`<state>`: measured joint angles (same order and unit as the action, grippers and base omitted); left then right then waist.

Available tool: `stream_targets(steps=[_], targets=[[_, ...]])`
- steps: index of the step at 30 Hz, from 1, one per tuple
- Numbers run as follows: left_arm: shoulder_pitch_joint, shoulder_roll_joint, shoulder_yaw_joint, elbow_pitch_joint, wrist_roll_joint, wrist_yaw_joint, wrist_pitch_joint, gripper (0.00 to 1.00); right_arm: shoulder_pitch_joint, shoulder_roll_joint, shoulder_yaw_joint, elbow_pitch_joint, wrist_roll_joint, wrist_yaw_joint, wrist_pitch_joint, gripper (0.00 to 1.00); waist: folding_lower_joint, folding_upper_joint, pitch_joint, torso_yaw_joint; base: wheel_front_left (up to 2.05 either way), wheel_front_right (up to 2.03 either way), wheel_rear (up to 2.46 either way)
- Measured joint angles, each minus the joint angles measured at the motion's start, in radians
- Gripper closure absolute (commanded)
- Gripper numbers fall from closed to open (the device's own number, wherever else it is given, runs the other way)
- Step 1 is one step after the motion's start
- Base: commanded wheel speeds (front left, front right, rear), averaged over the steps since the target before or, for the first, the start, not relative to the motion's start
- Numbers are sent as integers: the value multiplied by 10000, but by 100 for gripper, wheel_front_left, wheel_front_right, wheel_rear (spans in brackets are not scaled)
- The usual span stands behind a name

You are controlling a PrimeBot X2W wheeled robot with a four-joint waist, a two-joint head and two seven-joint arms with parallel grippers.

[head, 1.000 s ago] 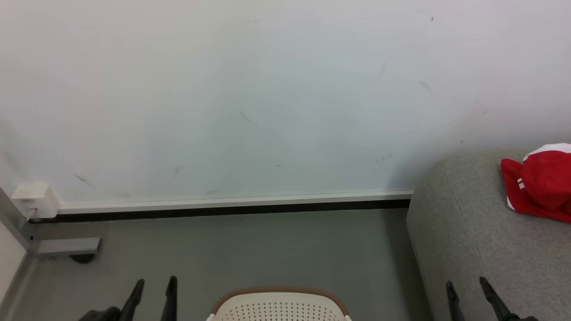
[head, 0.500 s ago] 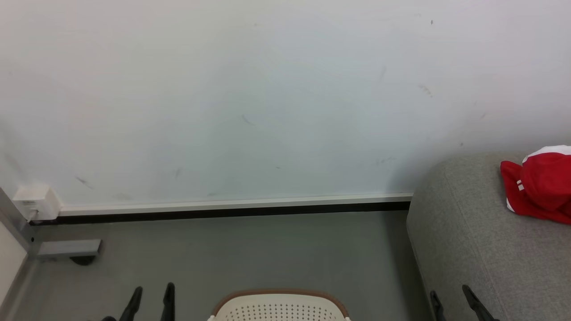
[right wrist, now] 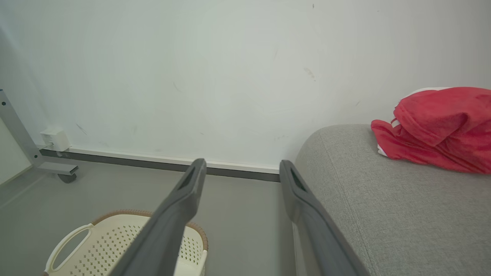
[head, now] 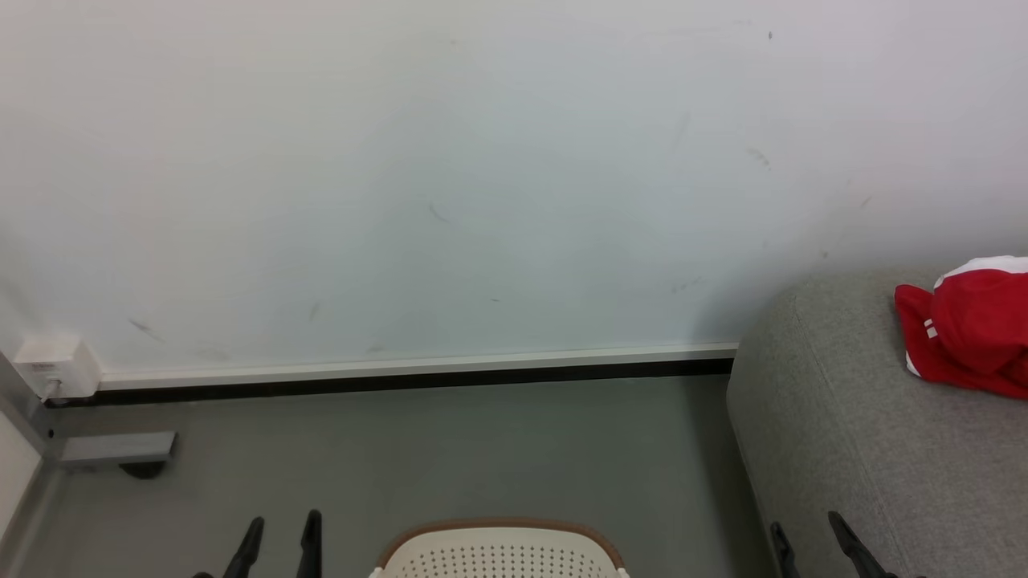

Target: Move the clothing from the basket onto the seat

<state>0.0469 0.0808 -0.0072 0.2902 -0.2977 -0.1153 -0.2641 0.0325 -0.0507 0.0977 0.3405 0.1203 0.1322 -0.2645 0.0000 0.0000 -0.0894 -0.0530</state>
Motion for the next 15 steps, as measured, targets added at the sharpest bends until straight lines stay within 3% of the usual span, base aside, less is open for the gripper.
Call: stream_targets(steps=[15], targets=[[-34,-88,167,174,259,-107,0,0,-30,0,-86,4,27,0,0,0,0,0,19,43,0,0,0]])
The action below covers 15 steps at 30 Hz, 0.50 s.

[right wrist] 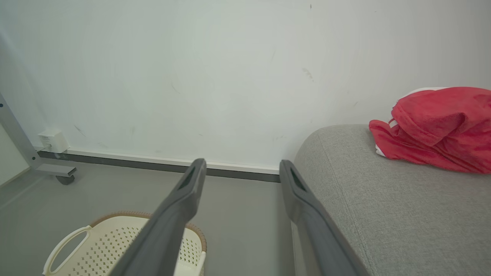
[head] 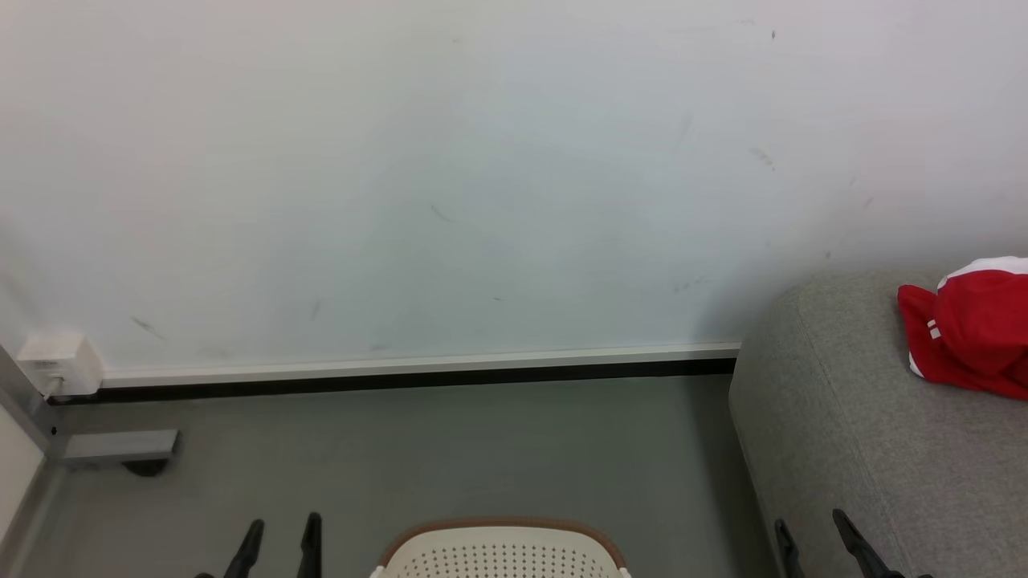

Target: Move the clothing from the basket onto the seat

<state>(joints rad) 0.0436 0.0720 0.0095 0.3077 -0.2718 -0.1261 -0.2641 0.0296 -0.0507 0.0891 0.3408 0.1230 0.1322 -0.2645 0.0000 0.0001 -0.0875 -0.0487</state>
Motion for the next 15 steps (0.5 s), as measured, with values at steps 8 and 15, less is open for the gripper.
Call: stream_targets(steps=[8,15], targets=[[-64,-29,77,17,58,-12,0,0,-57,0,-48,-2,6,0,0,0,0,0,20,44,0,0,0],[-69,-54,104,25,84,-13,0,0,-56,0,-50,0,17,0,0,0,0,0,23,56,0,0,0]])
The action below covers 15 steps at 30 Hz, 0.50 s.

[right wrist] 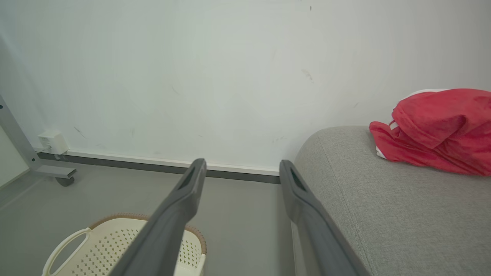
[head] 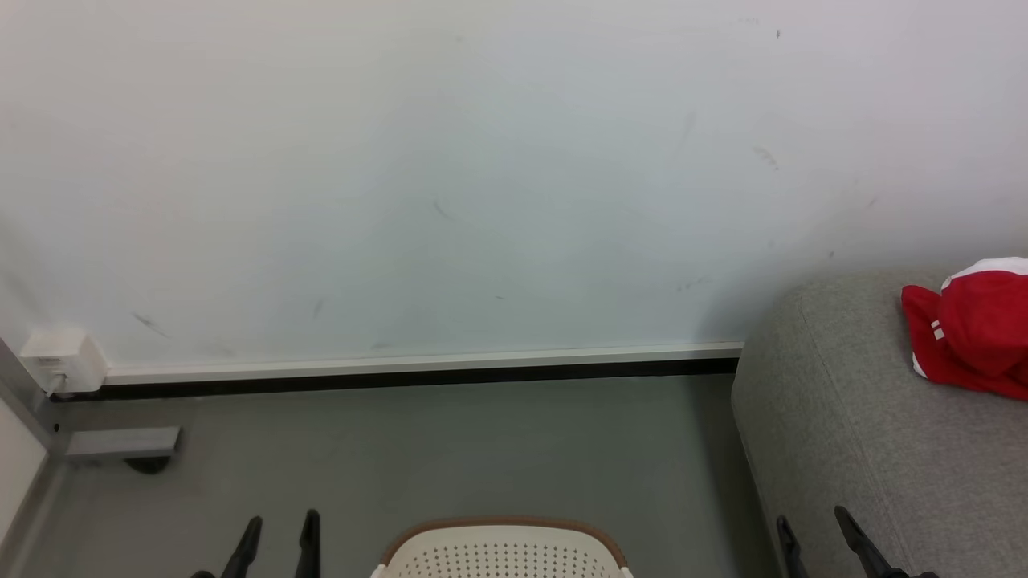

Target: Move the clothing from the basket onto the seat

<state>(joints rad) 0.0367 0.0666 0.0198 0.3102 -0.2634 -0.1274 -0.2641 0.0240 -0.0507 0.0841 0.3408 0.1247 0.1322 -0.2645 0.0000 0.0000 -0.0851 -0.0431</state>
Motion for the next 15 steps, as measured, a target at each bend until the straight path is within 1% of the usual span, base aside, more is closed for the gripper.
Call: stream_targets(steps=[15], targets=[[-3,-2,-42,-17,-2,-12,0,0,0,0,8,19,15,0,0,0,0,0,20,21,0,0,0]])
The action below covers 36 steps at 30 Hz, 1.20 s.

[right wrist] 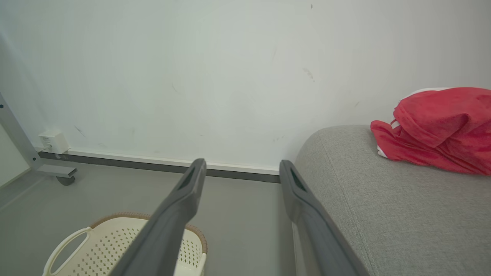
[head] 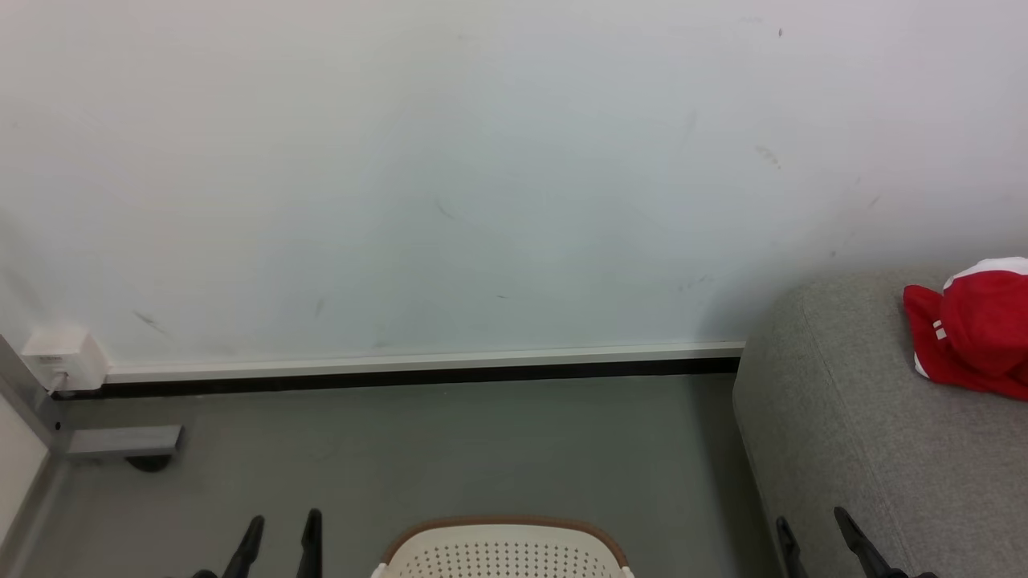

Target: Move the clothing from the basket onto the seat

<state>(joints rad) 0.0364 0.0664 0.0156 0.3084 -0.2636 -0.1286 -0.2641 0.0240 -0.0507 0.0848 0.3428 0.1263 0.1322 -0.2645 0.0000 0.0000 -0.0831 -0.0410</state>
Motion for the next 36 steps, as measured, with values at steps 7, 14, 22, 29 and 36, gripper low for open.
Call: stream_targets(steps=[7,14,22,29,36], targets=[[-31,0,-6,31,0,0,0,0,-1,0,10,33,4,0,0,0,0,0,-12,28,0,0,0],[-42,6,2,56,0,0,0,0,2,0,27,27,12,0,0,0,0,0,-32,27,0,0,0],[-45,15,2,63,-2,0,0,0,1,0,17,31,12,0,0,0,0,0,-48,18,0,0,0],[-48,23,0,73,-4,0,0,0,-1,0,15,48,13,0,0,0,0,0,-53,20,0,0,0],[-48,61,-23,84,-2,0,0,100,-2,0,21,73,31,0,0,100,0,0,-55,20,0,0,0]])
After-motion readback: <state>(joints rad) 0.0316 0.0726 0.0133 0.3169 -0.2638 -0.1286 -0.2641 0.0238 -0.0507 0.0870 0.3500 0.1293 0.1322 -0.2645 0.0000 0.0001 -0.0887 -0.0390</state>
